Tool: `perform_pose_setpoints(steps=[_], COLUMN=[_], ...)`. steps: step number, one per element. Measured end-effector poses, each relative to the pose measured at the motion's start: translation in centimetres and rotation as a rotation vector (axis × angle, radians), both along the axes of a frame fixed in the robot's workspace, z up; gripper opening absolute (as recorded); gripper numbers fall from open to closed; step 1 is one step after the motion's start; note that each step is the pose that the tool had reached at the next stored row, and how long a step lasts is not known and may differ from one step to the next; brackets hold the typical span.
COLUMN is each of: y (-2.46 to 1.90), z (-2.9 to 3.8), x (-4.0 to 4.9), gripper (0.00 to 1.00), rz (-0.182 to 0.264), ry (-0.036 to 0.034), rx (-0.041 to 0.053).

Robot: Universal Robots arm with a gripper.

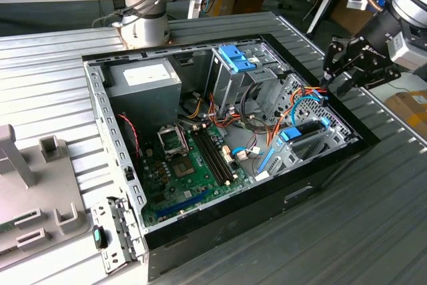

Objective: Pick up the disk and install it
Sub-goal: 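Insert the first disk wire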

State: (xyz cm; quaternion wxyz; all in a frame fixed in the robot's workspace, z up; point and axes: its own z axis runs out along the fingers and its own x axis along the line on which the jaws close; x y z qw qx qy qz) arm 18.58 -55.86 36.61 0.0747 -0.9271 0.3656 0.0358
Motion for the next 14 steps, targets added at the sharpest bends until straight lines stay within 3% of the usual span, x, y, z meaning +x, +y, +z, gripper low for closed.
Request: perform_pose_setpoints(steps=[10, 12, 14], y=[0.00, 0.00, 0.00], z=[-0.20, -0.20, -0.20], x=[0.38, 0.40, 0.40], gripper=[0.44, 0.35, 0.35], rz=[0.000, 0.000, 0.000], ry=[0.0000, 0.0000, 0.0000], rx=[0.0001, 0.0000, 0.0001])
